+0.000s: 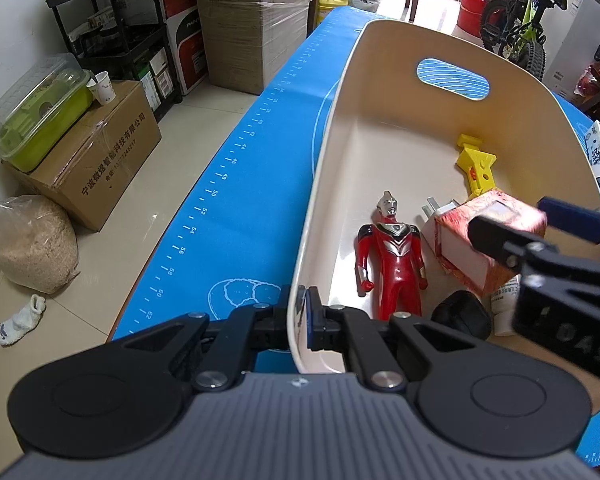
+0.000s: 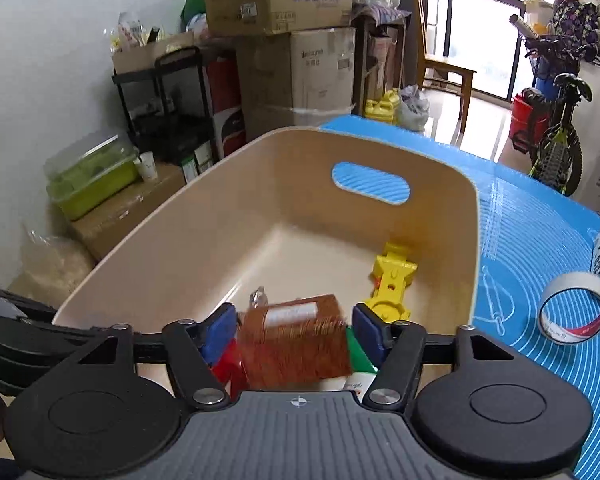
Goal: Organize rigid objects
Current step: 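Lift the red gift box with the right gripper and release it into the basket, then move the right gripper to the clear tape roll and grasp its rim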
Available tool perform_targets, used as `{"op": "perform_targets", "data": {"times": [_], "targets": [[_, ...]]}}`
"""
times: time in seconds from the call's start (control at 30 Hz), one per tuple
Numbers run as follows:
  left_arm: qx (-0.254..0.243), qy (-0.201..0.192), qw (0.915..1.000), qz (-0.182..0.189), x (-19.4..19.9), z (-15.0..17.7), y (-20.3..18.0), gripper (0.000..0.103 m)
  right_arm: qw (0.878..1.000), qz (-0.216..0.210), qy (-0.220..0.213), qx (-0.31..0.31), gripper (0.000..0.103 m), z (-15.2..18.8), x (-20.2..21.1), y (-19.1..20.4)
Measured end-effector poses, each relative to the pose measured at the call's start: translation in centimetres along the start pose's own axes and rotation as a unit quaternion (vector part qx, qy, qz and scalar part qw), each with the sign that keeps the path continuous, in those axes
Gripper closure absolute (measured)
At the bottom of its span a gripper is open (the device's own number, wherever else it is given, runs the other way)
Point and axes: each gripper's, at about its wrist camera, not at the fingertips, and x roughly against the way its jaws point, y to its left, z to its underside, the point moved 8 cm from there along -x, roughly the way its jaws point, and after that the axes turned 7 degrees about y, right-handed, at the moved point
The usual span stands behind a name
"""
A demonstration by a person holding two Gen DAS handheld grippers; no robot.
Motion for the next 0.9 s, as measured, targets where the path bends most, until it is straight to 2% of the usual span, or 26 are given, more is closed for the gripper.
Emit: {"op": "perform_targets", "data": {"times": [0.17,0.3,0.43,0.53,0.63,0.9], "targets": [[0.0,0.0,1.0,0.0,0.0,0.0,0.0,0.095,0.999,-0.005,-0.033,0.002,0.024,-0.9,1.9,-0.8],[0.0,0.0,1.0,0.0,0.0,0.0,0.0,0.095,0.997,0.037,-0.07,-0.01,0.022,-2.0,4.0,-3.6],[0.0,0.0,1.0,0.0,0.0,0.0,0.0,0.095,0.992,0.079,-0.08,-0.053,0.021,-2.1,4.8,-8.4],[0.0,0.0,1.0,0.0,0.0,0.0,0.0,0.095,0.986,0.125,-0.086,-0.072,0.021,-1.5,4.9,-12.0],[0.0,0.0,1.0,-0.001,0.0,0.0,0.1,0.095,0.978,0.169,-0.08,-0.089,0.021,-0.4,4.5,-15.3],[0.001,0.0,1.0,0.0,0.1,0.1,0.2,0.095,0.961,0.232,-0.039,-0.145,0.022,3.9,1.6,-21.5]]}}
